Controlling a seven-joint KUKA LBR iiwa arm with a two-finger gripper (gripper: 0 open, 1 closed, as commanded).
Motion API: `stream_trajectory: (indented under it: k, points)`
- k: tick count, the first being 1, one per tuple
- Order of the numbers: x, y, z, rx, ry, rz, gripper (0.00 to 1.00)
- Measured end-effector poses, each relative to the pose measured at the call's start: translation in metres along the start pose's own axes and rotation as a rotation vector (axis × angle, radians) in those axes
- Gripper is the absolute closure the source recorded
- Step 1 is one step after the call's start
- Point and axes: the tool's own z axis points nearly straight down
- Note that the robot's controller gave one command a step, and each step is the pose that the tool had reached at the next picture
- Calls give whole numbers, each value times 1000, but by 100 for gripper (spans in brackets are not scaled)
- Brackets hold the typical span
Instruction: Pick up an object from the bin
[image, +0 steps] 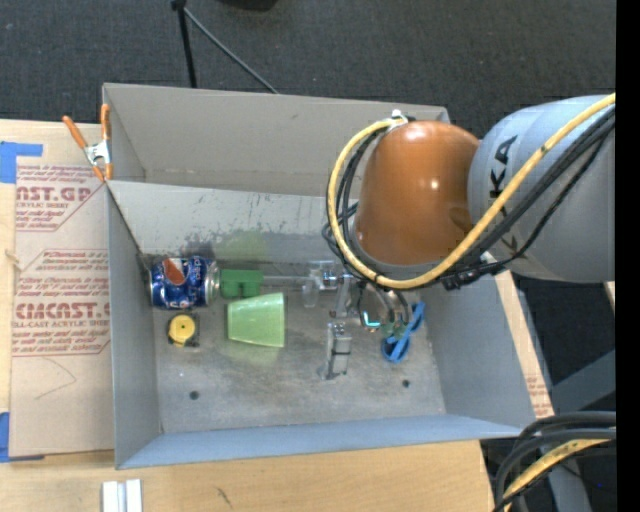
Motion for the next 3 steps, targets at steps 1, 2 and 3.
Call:
stream_trajectory:
  k: [1,2,3]
  points:
    - [-43,65,47,-3,-6,108,0]
    - [-59,45,153,0,-1,150,0]
    - [-60,45,149,-2,-6,150,100]
